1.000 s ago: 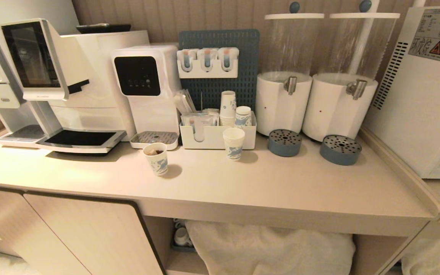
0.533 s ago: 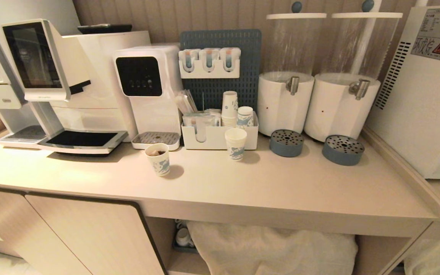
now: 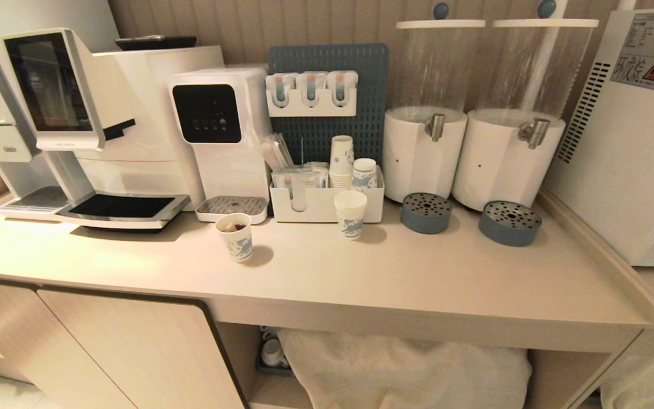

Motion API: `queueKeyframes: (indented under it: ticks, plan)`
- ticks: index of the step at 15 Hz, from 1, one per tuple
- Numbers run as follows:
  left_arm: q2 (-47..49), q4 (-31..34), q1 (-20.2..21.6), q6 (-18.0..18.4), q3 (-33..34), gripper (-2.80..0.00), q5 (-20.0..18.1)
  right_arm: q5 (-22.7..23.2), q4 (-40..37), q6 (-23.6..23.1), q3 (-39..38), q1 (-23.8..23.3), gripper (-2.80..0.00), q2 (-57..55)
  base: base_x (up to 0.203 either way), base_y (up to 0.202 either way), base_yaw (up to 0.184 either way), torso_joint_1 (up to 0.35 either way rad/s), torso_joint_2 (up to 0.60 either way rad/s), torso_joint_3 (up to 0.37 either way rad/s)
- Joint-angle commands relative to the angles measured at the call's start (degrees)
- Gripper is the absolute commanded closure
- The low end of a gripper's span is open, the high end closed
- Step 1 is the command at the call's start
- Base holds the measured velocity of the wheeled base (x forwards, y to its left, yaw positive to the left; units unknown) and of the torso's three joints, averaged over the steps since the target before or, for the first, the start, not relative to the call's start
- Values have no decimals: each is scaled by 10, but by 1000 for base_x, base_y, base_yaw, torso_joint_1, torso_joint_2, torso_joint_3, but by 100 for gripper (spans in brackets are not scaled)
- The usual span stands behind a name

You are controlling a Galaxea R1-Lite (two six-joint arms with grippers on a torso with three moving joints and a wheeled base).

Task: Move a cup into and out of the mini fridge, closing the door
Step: Place the ceramic cup on the table

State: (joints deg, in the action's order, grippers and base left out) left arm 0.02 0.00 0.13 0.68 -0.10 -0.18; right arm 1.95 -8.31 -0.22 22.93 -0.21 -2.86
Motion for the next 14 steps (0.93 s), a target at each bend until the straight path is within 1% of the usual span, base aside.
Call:
queueKeyframes:
  ticks: [1, 3, 4, 7, 8, 10, 12, 13, 14]
  plan:
    - [0, 0, 0, 0, 0, 0, 0, 17, -40, 13, 96, 4, 0, -77, 0, 0, 0, 0, 0, 0]
    - [0, 0, 0, -3, 0, 0, 0, 38, -68, 36, 153, 27, 0, -175, 0, 0, 0, 0, 0, 0]
    - [0, 0, 0, -4, 0, 0, 0, 47, -74, 50, 175, 47, 0, -222, 0, 0, 0, 0, 0, 0]
    - [0, 0, 0, -4, 0, 0, 0, 68, -65, 92, 198, 104, 0, -321, 0, 0, 0, 0, 0, 0]
    - [0, 0, 0, -4, 0, 0, 0, 83, -56, 103, 198, 113, 0, -348, 0, 0, 0, 0, 0, 0]
    - [0, 0, 0, -4, 0, 0, 0, 139, -33, 110, 193, 118, 0, -402, 0, 0, 0, 0, 0, 0]
    - [0, 0, 0, -4, 0, 0, 0, 180, 3, 105, 182, 114, 0, -458, 0, 0, 0, 0, 0, 0]
    - [0, 0, 0, -4, 0, 0, 0, 203, 38, 97, 169, 98, 0, -488, 0, 0, 0, 0, 0, 0]
    - [0, 0, 0, -4, 0, 0, 0, 240, 76, 84, 155, 63, 0, -514, 0, 0, 0, 0, 0, 0]
